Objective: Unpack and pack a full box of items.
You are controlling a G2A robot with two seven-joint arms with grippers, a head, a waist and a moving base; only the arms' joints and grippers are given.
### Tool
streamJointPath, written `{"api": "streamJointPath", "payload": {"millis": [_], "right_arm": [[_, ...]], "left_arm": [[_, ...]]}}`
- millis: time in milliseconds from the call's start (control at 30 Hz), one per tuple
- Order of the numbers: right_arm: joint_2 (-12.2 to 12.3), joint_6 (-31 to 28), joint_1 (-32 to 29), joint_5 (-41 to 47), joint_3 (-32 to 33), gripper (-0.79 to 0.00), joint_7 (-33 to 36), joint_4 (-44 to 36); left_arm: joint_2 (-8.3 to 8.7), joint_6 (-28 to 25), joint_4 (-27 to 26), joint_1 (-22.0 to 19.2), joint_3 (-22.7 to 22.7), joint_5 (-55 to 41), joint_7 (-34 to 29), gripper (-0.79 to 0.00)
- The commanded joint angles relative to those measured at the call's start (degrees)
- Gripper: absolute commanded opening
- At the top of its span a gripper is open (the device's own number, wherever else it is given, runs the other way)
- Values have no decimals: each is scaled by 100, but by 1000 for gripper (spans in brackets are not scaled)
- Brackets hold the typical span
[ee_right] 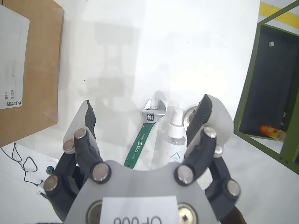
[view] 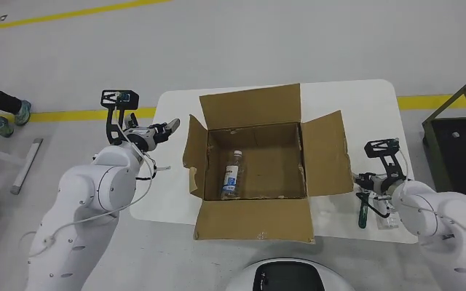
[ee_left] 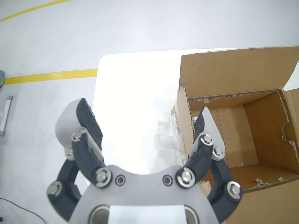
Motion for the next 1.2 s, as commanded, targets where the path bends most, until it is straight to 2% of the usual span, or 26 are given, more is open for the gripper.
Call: {"api": "streamJointPath", "payload": {"millis": [0, 233, 300, 567, 667, 900, 1167], "right_arm": [[0, 0, 0, -1, 0, 0, 1, 0], [0, -26, -46, -74, -31, 0, -61, 27], [-8, 162, -27, -171, -67, 0, 30, -53], [-18, 958, 417, -82, -54, 0, 1706, -163], [-10, 1067, 572, -128, -59, 0, 2260, -199], [-54, 645, 514, -201, -1, 0, 2683, -99], [-100, 645, 413, -111, 23, 0, 2683, -110]], "left_arm": [[0, 0, 0, 0, 0, 0, 0, 0], [0, 0, 0, 0, 0, 0, 0, 0], [0, 0, 0, 0, 0, 0, 0, 0], [0, 0, 0, 0, 0, 0, 0, 0], [0, 0, 0, 0, 0, 0, 0, 0], [0, 0, 0, 0, 0, 0, 0, 0], [0, 0, 0, 0, 0, 0, 0, 0]]}}
